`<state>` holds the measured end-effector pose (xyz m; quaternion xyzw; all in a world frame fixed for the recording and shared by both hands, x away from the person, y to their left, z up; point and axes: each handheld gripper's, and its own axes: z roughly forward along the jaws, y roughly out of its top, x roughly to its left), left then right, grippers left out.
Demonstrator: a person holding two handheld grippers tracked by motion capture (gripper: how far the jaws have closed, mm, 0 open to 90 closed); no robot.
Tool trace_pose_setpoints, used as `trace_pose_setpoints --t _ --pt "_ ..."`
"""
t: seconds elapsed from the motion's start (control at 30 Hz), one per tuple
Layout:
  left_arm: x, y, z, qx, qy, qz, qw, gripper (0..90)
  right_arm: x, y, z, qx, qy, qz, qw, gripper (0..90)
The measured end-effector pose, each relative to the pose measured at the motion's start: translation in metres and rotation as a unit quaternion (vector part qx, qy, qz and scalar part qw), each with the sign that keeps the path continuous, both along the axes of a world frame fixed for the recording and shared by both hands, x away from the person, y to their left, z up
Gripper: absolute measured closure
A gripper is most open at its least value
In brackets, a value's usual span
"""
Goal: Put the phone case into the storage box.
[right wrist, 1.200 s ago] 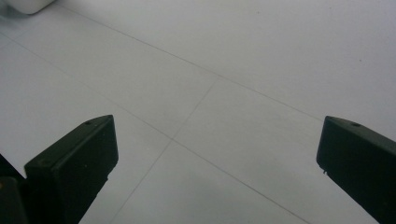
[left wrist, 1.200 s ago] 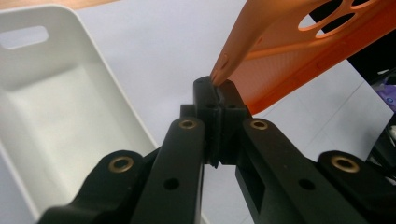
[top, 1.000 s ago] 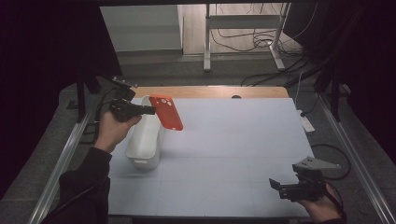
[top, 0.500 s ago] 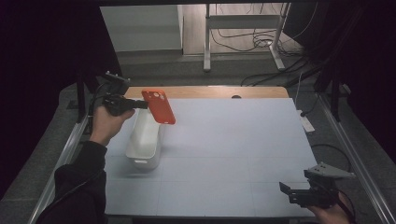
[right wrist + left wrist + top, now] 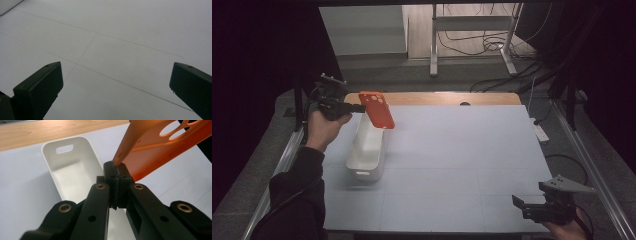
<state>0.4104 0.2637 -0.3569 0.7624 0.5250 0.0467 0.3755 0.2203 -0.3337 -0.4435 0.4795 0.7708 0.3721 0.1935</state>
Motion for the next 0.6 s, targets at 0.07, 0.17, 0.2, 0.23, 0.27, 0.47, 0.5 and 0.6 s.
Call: trace_pose_setpoints --t 0.07,0.17,0.2,0.23,0.27,0.47,0.5,0.6 --pt "0.002 0.002 0.0 0.001 0.0 0.003 1.0 89.4 0.0 -0.001 0.0 0.001 0.001 0.0 1.0 0.0" --pt "0.004 0.004 0.0 0.004 -0.001 0.007 1.0 89.5 0.0 -0.001 0.0 0.004 0.001 0.001 1.0 0.0" --pt "0.004 0.005 0.0 0.004 -0.002 0.009 0.9999 89.5 0.0 -0.001 0.0 0.006 0.001 0.002 1.0 0.0" --pt "0.005 0.006 0.0 0.005 -0.003 0.01 0.9999 89.5 0.0 -0.001 0.0 0.008 0.001 0.003 1.0 0.0" --pt "0.006 0.007 0.0 0.006 -0.002 0.011 0.9999 89.5 0.0 -0.002 0.0 0.009 0.001 0.004 1.0 0.0" --pt "0.011 0.011 -0.001 0.014 -0.003 0.02 0.9997 89.5 0.001 -0.004 0.0 0.018 0.003 0.0 0.9998 0.0" --pt "0.012 0.012 -0.001 0.014 -0.003 0.023 0.9996 89.5 0.001 -0.004 0.0 0.019 0.003 0.0 0.9998 0.0" --pt "0.015 0.015 -0.002 0.019 -0.003 0.03 0.9994 89.5 0.001 -0.005 0.0 0.024 0.005 -0.001 0.9997 0.0"
